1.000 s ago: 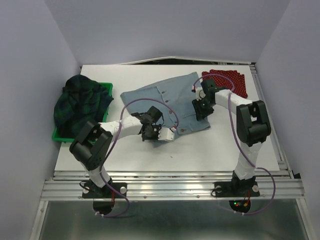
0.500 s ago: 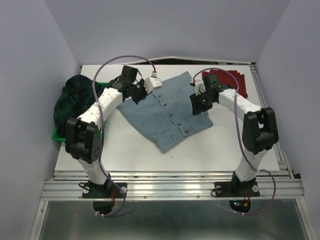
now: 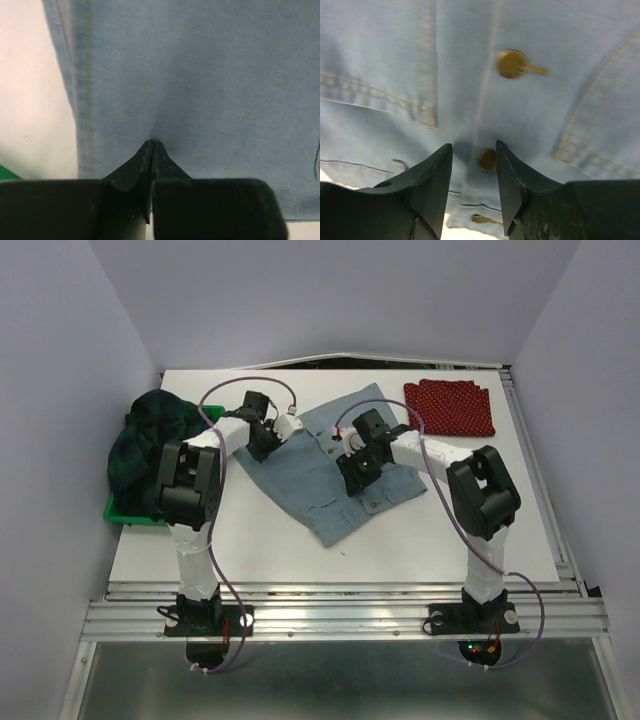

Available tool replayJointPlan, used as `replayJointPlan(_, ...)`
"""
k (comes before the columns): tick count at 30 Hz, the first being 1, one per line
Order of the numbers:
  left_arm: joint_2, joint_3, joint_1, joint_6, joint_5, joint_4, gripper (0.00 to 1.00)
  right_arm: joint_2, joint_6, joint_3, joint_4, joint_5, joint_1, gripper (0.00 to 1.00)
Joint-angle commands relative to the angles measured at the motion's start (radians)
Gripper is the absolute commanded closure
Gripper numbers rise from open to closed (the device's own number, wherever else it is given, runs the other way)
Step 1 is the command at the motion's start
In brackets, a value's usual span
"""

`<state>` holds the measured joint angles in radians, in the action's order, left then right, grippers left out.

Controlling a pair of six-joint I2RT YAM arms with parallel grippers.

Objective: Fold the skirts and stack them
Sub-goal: Flatten the skirt out

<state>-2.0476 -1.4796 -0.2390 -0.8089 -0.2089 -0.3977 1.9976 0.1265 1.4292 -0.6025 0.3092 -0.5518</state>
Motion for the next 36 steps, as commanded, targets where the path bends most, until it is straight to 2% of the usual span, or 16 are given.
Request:
replayJointPlan(1,0.102,0.188,-0.023,-0.119,0.040,-0.036,0.92,-0.028,0.035,-0.035,0.010,-0.090,0.013,0.55)
replayJointPlan(4,0.189,0.304,-0.048,-0.180,0.014,-0.047,0.93,-0.042,0.087,-0.078,0.024,-0.123,0.013,0.55)
replayJointPlan(7,0.297,0.461,-0.132,-0.207,-0.014,-0.069,0.95,-0.057,0.162,-0.108,0.041,-0.120,0.042,0.55)
replayJointPlan(11,0.412,0.608,-0.348,-0.162,-0.063,-0.069,0.95,-0.077,0.292,-0.124,0.043,-0.096,0.079,0.54)
replayJointPlan(14,0.428,0.581,-0.471,-0.054,-0.166,-0.069,0.94,-0.092,0.369,-0.118,0.044,-0.090,0.107,0.52)
replayJointPlan(16,0.420,0.538,-0.503,0.017,-0.217,-0.056,0.88,-0.115,0.397,-0.116,0.046,-0.079,0.118,0.48)
replayJointPlan(17,0.415,0.486,-0.510,0.054,-0.260,-0.047,0.80,-0.131,0.413,-0.116,0.046,-0.068,0.131,0.48)
replayJointPlan(18,0.412,0.458,-0.510,0.103,-0.270,-0.052,0.78,-0.170,0.421,-0.113,0.043,-0.062,0.141,0.47)
replayJointPlan(20,0.425,0.394,-0.502,0.126,-0.242,-0.069,0.64,-0.224,0.461,-0.124,0.038,-0.053,0.183,0.44)
replayJointPlan(23,0.506,0.366,-0.436,0.110,-0.216,-0.098,0.49,-0.351,0.542,-0.150,-0.029,-0.004,0.228,0.38)
replayJointPlan(25,0.574,0.360,-0.393,0.038,-0.181,-0.136,0.41,-0.466,0.619,-0.193,-0.077,0.016,0.237,0.32)
replayJointPlan(28,0.674,0.390,-0.390,-0.035,-0.136,-0.216,0.40,-0.592,0.770,-0.268,-0.170,0.057,0.237,0.31)
replayJointPlan(29,0.700,0.425,-0.398,-0.064,-0.139,-0.248,0.40,-0.671,0.870,-0.332,-0.221,0.064,0.237,0.32)
replayJointPlan(30,0.719,0.445,-0.405,-0.072,-0.136,-0.265,0.40,-0.712,0.899,-0.372,-0.239,0.057,0.237,0.34)
replayJointPlan(34,0.759,0.553,-0.434,-0.108,-0.086,-0.306,0.44,-0.885,1.056,-0.584,-0.249,-0.010,0.237,0.44)
replayJointPlan(36,0.747,0.596,-0.442,-0.121,-0.072,-0.323,0.45,-0.951,1.085,-0.682,-0.220,-0.028,0.237,0.45)
